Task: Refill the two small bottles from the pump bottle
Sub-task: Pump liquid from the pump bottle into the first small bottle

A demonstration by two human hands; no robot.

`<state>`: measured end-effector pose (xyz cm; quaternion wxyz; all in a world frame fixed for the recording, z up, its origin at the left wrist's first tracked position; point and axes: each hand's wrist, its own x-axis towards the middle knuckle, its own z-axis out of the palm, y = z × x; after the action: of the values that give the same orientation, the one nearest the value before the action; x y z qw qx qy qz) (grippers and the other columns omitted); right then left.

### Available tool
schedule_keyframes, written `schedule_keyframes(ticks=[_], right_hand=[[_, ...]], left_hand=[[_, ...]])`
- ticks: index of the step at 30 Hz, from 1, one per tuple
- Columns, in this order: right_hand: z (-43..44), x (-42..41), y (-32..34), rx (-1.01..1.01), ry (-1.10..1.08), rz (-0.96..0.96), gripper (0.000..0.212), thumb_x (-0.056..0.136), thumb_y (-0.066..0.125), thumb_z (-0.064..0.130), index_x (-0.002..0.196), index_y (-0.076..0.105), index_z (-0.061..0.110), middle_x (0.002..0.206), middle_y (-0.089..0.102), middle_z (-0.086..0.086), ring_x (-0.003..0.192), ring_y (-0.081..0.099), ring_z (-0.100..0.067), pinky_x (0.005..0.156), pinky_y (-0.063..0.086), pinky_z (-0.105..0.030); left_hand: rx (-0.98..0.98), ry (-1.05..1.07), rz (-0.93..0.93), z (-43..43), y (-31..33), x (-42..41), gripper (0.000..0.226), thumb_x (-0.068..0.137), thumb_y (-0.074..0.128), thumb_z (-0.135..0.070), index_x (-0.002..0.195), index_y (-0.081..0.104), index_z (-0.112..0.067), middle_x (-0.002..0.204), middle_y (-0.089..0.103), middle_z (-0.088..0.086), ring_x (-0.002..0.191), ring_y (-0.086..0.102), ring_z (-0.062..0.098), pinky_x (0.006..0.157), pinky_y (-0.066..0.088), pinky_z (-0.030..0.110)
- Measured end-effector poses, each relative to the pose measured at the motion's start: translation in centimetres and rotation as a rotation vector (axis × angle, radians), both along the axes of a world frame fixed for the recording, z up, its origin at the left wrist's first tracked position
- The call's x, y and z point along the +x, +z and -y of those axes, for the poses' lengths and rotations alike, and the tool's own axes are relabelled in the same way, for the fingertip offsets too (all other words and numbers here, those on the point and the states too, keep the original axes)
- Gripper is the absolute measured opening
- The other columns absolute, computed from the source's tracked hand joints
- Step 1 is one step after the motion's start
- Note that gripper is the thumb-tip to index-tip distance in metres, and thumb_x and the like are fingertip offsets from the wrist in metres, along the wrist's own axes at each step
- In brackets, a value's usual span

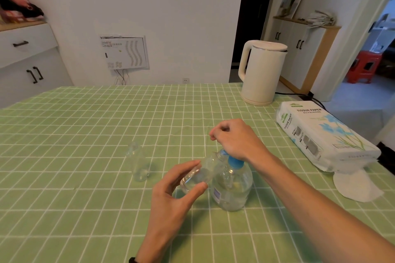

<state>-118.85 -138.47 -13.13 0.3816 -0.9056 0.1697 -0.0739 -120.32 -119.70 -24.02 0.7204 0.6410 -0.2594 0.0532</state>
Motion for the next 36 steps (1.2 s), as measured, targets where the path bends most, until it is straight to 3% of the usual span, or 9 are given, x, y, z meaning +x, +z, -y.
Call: schedule_keyframes(ticks=[5, 7, 9, 13, 18, 22, 27, 33, 36], right_hand=[[0.13, 0.33, 0.53, -0.049, 0.002, 0.024, 0.029, 0.097, 0.058, 0.025, 0.101, 0.076, 0.003, 0.102, 0.079, -0.016, 0.079, 0.072, -0.031, 0.085, 0.06, -0.051], [0.21, 0.4, 0.44, -0.032, 0.003, 0.021, 0.03, 0.098, 0.058, 0.024, 0.102, 0.075, -0.001, 0.11, 0.078, -0.017, 0.1, 0.074, -0.038, 0.09, 0.059, -0.052], [0.25, 0.49, 0.21, -0.007, 0.004, 0.018, 0.03, 0.098, 0.059, 0.023, 0.102, 0.076, -0.001, 0.111, 0.078, -0.016, 0.108, 0.071, -0.038, 0.093, 0.058, -0.052], [0.26, 0.45, -0.11, 0.009, -0.002, -0.026, 0.026, 0.098, 0.058, 0.021, 0.096, 0.08, 0.007, 0.105, 0.082, -0.006, 0.106, 0.074, -0.029, 0.094, 0.059, -0.046], [0.03, 0.13, 0.15, -0.002, 0.009, -0.022, 0.031, 0.098, 0.056, 0.021, 0.107, 0.075, -0.002, 0.114, 0.078, -0.017, 0.111, 0.071, -0.037, 0.097, 0.058, -0.053], [0.08, 0.45, 0.65, -0.031, 0.013, 0.017, 0.028, 0.099, 0.059, 0.026, 0.1, 0.078, 0.006, 0.093, 0.081, -0.008, 0.084, 0.075, -0.031, 0.079, 0.061, -0.041], [0.07, 0.49, 0.39, -0.001, 0.016, -0.002, 0.026, 0.099, 0.06, 0.023, 0.097, 0.079, 0.006, 0.103, 0.081, -0.009, 0.103, 0.074, -0.033, 0.092, 0.059, -0.046], [-0.03, 0.2, 0.03, 0.008, 0.029, -0.029, 0.026, 0.1, 0.058, 0.019, 0.095, 0.081, 0.007, 0.093, 0.077, 0.017, 0.101, 0.077, -0.026, 0.093, 0.059, -0.045], [0.06, 0.1, 0.1, 0.012, 0.027, -0.013, 0.029, 0.1, 0.058, 0.021, 0.099, 0.078, 0.0, 0.098, 0.082, 0.001, 0.104, 0.075, -0.033, 0.093, 0.058, -0.05]], left_hand=[[-0.022, 0.0, -0.008, 0.08, 0.18, -0.02, 0.046, 0.073, 0.088, -0.032, 0.117, 0.078, -0.044, 0.119, 0.081, -0.009, 0.116, 0.075, 0.011, 0.098, 0.054, 0.015], [-0.024, 0.0, -0.01, 0.09, 0.16, -0.01, 0.047, 0.073, 0.088, -0.032, 0.117, 0.078, -0.044, 0.12, 0.081, -0.009, 0.117, 0.075, 0.011, 0.098, 0.055, 0.015], [-0.02, -0.002, -0.008, 0.07, 0.1, 0.03, 0.047, 0.073, 0.089, -0.032, 0.117, 0.078, -0.044, 0.12, 0.081, -0.01, 0.117, 0.075, 0.011, 0.098, 0.055, 0.015], [0.014, 0.002, 0.006, 0.03, -0.01, 0.13, 0.046, 0.074, 0.088, -0.033, 0.117, 0.078, -0.045, 0.12, 0.081, -0.01, 0.118, 0.074, 0.014, 0.099, 0.054, 0.017], [0.006, 0.001, -0.005, -0.02, 0.08, 0.02, 0.046, 0.074, 0.089, -0.033, 0.117, 0.078, -0.046, 0.12, 0.081, -0.009, 0.118, 0.074, 0.016, 0.101, 0.055, 0.019], [-0.005, -0.002, -0.023, -0.01, 0.11, 0.07, 0.046, 0.074, 0.089, -0.032, 0.117, 0.079, -0.042, 0.121, 0.081, -0.007, 0.118, 0.075, 0.015, 0.099, 0.055, 0.017], [-0.003, 0.013, -0.013, -0.03, 0.2, 0.05, 0.046, 0.073, 0.089, -0.033, 0.116, 0.078, -0.045, 0.121, 0.08, -0.009, 0.119, 0.074, 0.014, 0.1, 0.054, 0.015], [0.011, 0.021, 0.005, -0.01, 0.34, -0.05, 0.044, 0.073, 0.088, -0.033, 0.113, 0.078, -0.048, 0.118, 0.081, -0.009, 0.117, 0.074, 0.015, 0.1, 0.054, 0.016], [0.007, 0.02, 0.004, 0.03, 0.39, -0.12, 0.045, 0.072, 0.089, -0.033, 0.113, 0.079, -0.048, 0.118, 0.081, -0.009, 0.116, 0.075, 0.014, 0.099, 0.054, 0.015]])
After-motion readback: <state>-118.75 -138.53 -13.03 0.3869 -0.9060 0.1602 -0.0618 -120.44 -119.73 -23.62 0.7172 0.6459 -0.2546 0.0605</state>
